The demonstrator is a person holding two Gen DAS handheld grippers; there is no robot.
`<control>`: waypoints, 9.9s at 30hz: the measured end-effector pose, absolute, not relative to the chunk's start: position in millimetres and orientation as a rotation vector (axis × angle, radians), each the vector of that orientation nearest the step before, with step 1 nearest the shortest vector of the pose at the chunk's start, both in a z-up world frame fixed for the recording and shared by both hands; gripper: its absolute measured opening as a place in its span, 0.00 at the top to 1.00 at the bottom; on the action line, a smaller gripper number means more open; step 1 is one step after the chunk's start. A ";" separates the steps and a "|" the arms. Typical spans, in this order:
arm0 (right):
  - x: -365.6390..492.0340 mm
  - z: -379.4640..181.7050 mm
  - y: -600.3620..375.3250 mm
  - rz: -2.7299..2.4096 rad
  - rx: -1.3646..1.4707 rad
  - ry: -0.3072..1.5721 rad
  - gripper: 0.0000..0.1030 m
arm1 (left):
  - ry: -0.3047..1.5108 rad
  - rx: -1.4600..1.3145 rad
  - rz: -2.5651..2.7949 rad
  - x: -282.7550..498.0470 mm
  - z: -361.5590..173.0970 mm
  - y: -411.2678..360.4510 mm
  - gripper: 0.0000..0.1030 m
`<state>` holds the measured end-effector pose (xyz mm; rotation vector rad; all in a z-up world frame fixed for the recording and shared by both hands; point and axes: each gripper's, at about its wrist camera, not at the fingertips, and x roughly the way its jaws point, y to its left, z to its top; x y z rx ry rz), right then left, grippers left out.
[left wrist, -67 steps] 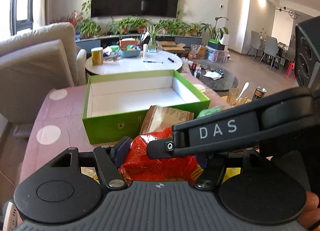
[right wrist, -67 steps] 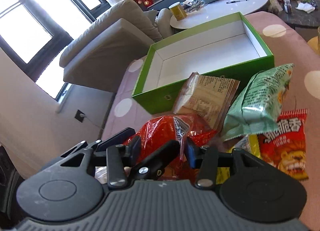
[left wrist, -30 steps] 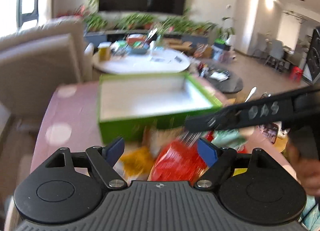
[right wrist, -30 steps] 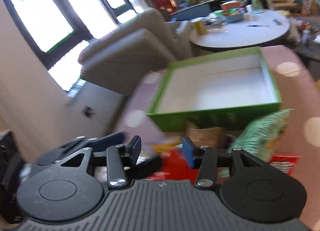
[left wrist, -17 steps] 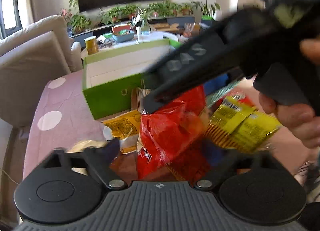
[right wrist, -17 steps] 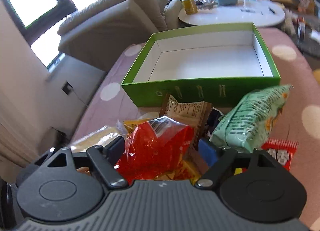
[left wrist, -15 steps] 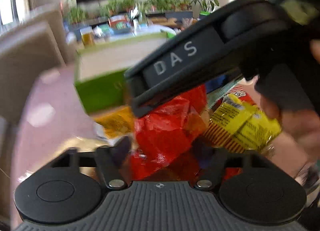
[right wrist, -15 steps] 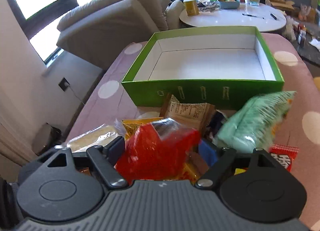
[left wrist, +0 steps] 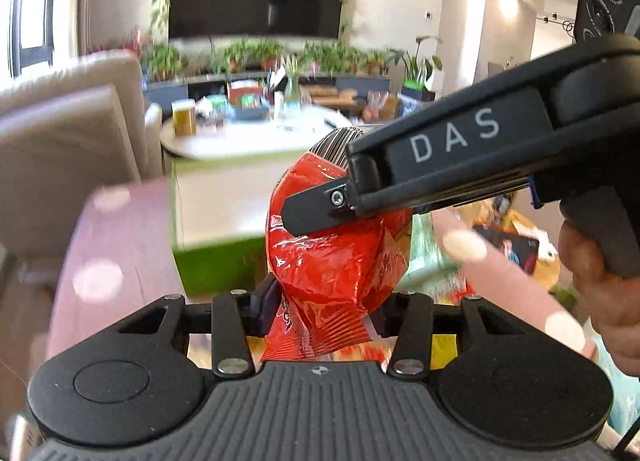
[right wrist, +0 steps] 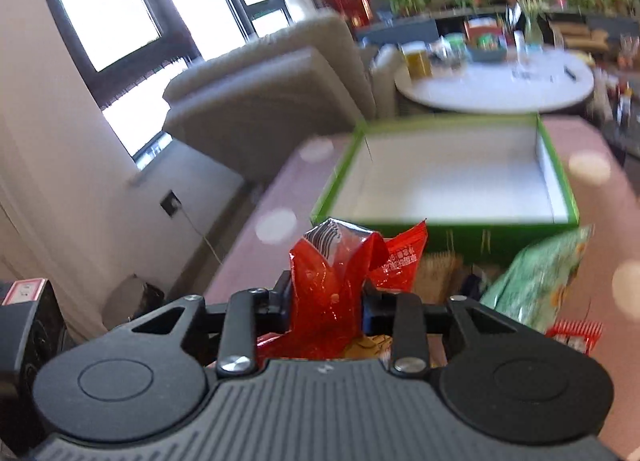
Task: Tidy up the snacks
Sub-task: 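Carry the red chip bag into the green box and open the right tool, then withdraw the right tool and move it to the yellow striped bag, then grasp the yellow bag with red stripes with the right tool and lift, then lower the striped bag into the green box beside the red bag and release, then move the right tool down to the pale green snack bag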
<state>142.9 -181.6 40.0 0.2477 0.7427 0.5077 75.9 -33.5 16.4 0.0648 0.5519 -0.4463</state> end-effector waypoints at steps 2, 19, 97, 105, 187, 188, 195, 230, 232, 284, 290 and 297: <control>147.7 54.0 -183.2 0.507 0.255 0.704 0.64 | 0.530 0.074 -0.440 86.4 27.4 -35.6 0.59; 236.6 40.6 -189.1 0.465 0.419 0.685 0.64 | 0.651 0.126 -0.416 185.8 20.5 -38.9 0.59; 96.8 -14.5 -231.4 0.312 0.158 0.651 0.36 | 0.711 -0.050 -0.397 44.8 -27.2 -19.6 0.16; 80.3 -27.6 -239.4 0.301 0.192 0.696 0.36 | 0.754 -0.021 -0.422 30.7 -41.6 -35.7 0.16; 151.4 38.4 -275.0 0.311 0.378 0.444 0.25 | 0.554 0.115 -0.476 127.6 48.9 -118.5 0.27; 157.4 38.7 -277.4 0.320 0.391 0.438 0.25 | 0.558 0.111 -0.474 134.6 48.9 -120.6 0.27; 190.7 32.0 -286.1 0.322 0.433 0.460 0.25 | 0.619 0.085 -0.481 169.4 31.0 -129.3 0.27; 266.3 -35.2 -269.4 0.377 0.533 0.742 0.27 | 0.759 0.075 -0.423 229.1 -20.0 -123.6 0.28; 263.9 -32.3 -271.4 0.376 0.531 0.743 0.27 | 0.757 0.074 -0.425 228.3 -19.1 -122.5 0.28; 147.4 1.9 -241.6 0.203 0.171 0.538 0.25 | 0.556 -0.067 -0.269 94.0 -2.4 12.8 0.15; 167.9 -22.2 -251.9 0.120 0.214 0.641 0.25 | 0.587 -0.039 -0.328 90.7 -14.2 -3.0 0.15; 162.7 -38.5 -256.4 0.168 0.277 0.734 0.27 | 0.605 -0.025 -0.329 92.3 -17.8 -10.0 0.15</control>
